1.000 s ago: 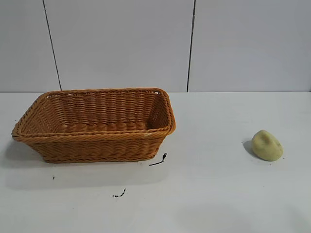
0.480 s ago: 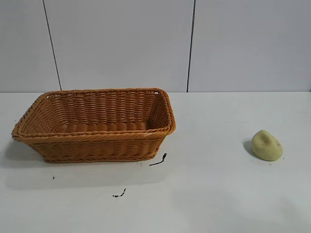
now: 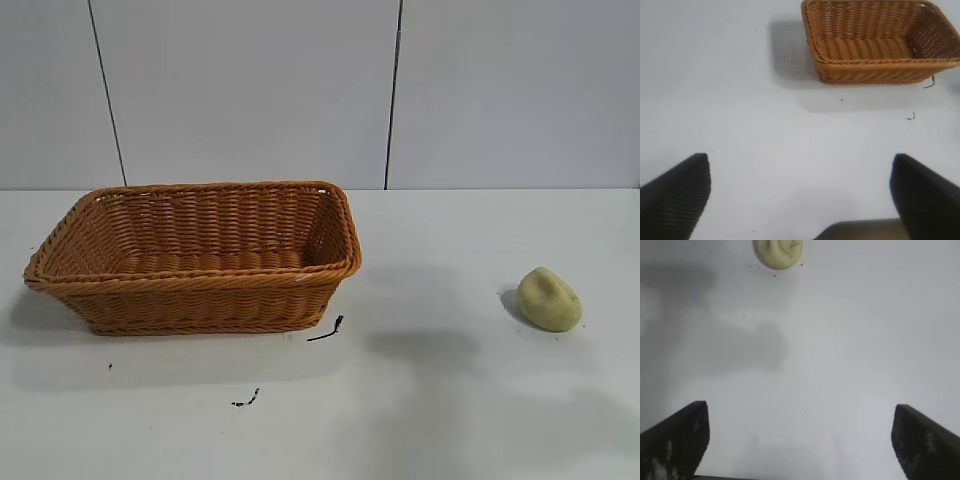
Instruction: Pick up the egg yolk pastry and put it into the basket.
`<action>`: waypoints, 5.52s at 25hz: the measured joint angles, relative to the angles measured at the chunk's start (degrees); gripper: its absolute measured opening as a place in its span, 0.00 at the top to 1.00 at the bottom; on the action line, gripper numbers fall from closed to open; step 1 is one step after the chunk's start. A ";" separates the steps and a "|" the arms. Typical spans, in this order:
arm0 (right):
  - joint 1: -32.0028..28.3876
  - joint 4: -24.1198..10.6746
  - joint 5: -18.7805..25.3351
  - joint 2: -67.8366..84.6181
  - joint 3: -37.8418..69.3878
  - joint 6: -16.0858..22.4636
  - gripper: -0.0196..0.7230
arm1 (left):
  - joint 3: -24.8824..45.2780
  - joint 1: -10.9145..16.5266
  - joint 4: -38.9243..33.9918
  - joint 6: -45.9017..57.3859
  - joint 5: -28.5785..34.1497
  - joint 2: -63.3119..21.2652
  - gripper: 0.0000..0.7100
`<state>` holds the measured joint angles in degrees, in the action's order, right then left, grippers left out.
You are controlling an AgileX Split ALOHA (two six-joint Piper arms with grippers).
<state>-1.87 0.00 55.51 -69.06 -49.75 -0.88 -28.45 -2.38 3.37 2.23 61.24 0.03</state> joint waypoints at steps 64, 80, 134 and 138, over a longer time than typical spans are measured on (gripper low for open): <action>4.59 1.44 6.44 -41.67 -44.78 -1.81 0.79 | 0.00 0.00 0.00 0.00 0.00 0.00 0.02; 16.98 3.23 11.78 -42.17 -57.16 -1.42 0.79 | 0.00 0.00 0.00 0.00 0.00 0.00 0.02; 32.70 -0.31 9.41 -67.50 -88.05 4.44 0.12 | 0.00 0.00 0.00 0.00 0.00 0.00 0.02; 25.45 -0.43 10.38 -67.50 -88.05 2.98 0.12 | 0.00 0.00 0.00 0.00 0.00 0.00 0.02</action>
<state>23.58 -0.43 65.89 -136.57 -137.79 2.10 -28.45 -2.38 3.37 2.23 61.24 0.03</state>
